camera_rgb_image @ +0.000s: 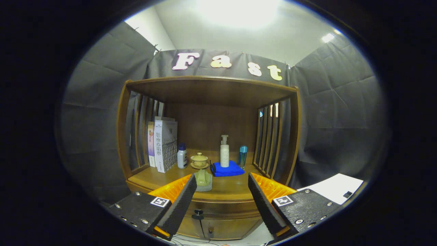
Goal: Pull open the drawer, take out the items inside it, and place them on the countertop above the cabinet.
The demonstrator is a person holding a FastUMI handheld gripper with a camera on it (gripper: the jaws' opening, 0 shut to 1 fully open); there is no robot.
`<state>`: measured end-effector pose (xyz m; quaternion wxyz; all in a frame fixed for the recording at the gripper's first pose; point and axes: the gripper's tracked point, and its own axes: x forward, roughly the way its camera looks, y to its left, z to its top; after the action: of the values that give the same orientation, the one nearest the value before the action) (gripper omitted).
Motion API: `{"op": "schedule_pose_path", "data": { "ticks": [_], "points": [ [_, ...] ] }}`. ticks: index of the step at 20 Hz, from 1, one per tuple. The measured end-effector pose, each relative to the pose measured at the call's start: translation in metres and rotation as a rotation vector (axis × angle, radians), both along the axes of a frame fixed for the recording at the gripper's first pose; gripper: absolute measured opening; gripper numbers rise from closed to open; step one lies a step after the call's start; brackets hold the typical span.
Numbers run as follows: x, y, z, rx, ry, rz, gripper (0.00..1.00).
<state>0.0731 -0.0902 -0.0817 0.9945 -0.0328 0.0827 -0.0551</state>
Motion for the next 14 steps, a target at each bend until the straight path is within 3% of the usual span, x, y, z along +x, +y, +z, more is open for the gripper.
{"op": "schedule_pose_path", "data": {
  "ticks": [2,9,14],
  "points": [
    [-0.012,-0.002,0.012,-0.033,-0.011,-0.020,0.94],
    [-0.035,0.017,0.052,0.051,-0.082,0.019,0.94],
    [-0.039,-0.002,0.060,0.034,-0.103,-0.024,0.94]
  ]
}}
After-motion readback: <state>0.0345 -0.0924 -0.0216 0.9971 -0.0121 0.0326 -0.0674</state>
